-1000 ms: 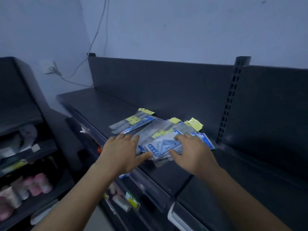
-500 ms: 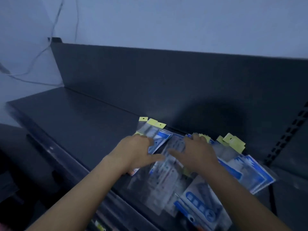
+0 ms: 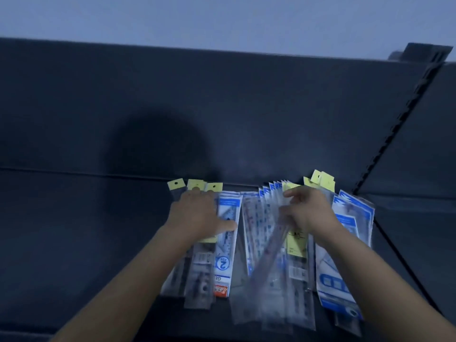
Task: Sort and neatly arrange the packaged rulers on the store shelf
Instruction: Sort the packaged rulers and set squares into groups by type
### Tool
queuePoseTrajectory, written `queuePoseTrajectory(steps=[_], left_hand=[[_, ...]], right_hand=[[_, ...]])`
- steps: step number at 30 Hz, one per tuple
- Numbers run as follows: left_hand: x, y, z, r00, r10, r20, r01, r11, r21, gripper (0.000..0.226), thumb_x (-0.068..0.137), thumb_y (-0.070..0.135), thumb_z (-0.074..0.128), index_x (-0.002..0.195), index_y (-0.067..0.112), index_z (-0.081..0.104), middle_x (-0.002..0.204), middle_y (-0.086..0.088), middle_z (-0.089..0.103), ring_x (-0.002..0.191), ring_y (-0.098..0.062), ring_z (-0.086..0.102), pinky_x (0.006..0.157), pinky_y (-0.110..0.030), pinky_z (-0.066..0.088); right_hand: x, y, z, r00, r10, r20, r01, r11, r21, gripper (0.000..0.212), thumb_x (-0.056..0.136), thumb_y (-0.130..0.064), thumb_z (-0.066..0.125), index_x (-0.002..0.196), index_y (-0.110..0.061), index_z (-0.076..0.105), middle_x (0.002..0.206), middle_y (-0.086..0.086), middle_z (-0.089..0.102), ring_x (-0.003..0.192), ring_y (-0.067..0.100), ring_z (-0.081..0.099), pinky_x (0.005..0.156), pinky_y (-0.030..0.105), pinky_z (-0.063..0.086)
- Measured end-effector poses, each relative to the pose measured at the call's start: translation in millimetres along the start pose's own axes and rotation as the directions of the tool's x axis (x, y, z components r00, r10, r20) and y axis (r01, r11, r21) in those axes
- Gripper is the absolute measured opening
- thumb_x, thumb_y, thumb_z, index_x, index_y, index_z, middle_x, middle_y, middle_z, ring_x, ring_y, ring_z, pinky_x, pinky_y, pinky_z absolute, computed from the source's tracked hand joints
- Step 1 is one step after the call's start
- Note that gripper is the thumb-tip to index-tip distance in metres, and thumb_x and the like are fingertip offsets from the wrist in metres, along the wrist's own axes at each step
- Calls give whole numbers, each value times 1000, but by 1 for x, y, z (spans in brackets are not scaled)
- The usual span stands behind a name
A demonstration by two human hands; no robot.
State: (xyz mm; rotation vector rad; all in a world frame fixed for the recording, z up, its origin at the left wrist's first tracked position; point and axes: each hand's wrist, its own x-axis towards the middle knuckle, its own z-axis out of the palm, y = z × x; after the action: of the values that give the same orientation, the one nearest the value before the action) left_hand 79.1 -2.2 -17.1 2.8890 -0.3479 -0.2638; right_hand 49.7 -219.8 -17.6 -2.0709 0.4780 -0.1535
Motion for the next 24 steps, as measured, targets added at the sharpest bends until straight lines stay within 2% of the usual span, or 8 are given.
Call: queuePoseTrajectory(steps=[3, 7, 10, 13, 16, 18, 20, 24], left_hand=[[2, -5, 0, 997, -65, 29, 65, 998, -7, 97, 71, 74, 61, 149, 24, 29, 149, -7, 32, 138, -28, 27, 106, -44, 34], [4, -17, -3, 996, -67, 51, 68, 997, -20, 78, 81, 59, 60, 147, 28, 33, 149, -5, 34, 139, -26, 27, 109, -42, 33], [3, -23, -7, 997, -31, 70, 32, 999, -15, 65, 80, 43, 59, 141, 28, 40, 146, -4, 39, 136, -26, 34, 109, -42, 35], [0, -26, -11, 999, -34, 32, 34, 999, -17, 52, 76, 31, 59, 127, 25, 49, 127, -3, 50, 121, -26, 48, 95, -38, 44], [-6, -21, -10, 998, -22, -60, 27, 996, 86, 42, 80, 28, 61, 121, 22, 52, 119, -4, 51, 114, -26, 47, 84, -33, 39], [-11, -15, -9, 995, -32, -95, 41, 995, 96, 34, 83, 37, 63, 113, 22, 55, 117, -3, 53, 109, -23, 46, 83, -31, 38], [-17, -7, -7, 992, -122, -17, 123, 992, 35, 43, 78, 56, 67, 102, 23, 54, 108, 1, 56, 96, -19, 50, 74, -28, 40], [-25, 2, -4, 957, -284, 50, 283, 959, 30, 71, 74, 64, 68, 122, 16, 50, 122, -6, 50, 107, -22, 52, 76, -28, 38]], right_hand=[[-3, -5, -6, 995, 95, 17, -95, 928, 360, 21, 79, 10, 67, 93, -4, 58, 68, 6, 51, 46, 21, 54, 42, 23, 47], [-4, -6, -9, 997, 75, -16, -63, 918, 392, 25, 81, 12, 62, 100, -3, 58, 79, 11, 57, 52, 18, 56, 40, 15, 45], [-5, -4, -8, 1000, 5, -3, -4, 953, 304, 22, 85, 8, 59, 102, -5, 59, 85, 12, 65, 59, 19, 60, 48, 21, 50], [-2, -3, -13, 995, -89, -38, 92, 993, 79, 18, 86, 1, 59, 101, -11, 60, 92, 8, 67, 70, 22, 66, 57, 27, 50], [-1, -5, -21, 986, -166, -29, 161, 978, -134, 16, 86, -11, 64, 102, -14, 61, 94, 0, 66, 71, 19, 65, 54, 21, 43], [0, -7, -24, 992, -114, 47, 117, 991, -61, 18, 85, -11, 67, 101, -9, 61, 89, 3, 63, 53, 16, 62, 47, 18, 41], [-2, -8, -29, 978, -12, 206, -18, 989, 144, 24, 81, 1, 66, 103, -1, 57, 80, 13, 59, 52, 25, 57, 55, 25, 44], [-4, -4, -38, 919, 31, 393, -159, 942, 297, 29, 78, 11, 64, 105, 0, 57, 76, 17, 63, 60, 23, 63, 58, 25, 58]])
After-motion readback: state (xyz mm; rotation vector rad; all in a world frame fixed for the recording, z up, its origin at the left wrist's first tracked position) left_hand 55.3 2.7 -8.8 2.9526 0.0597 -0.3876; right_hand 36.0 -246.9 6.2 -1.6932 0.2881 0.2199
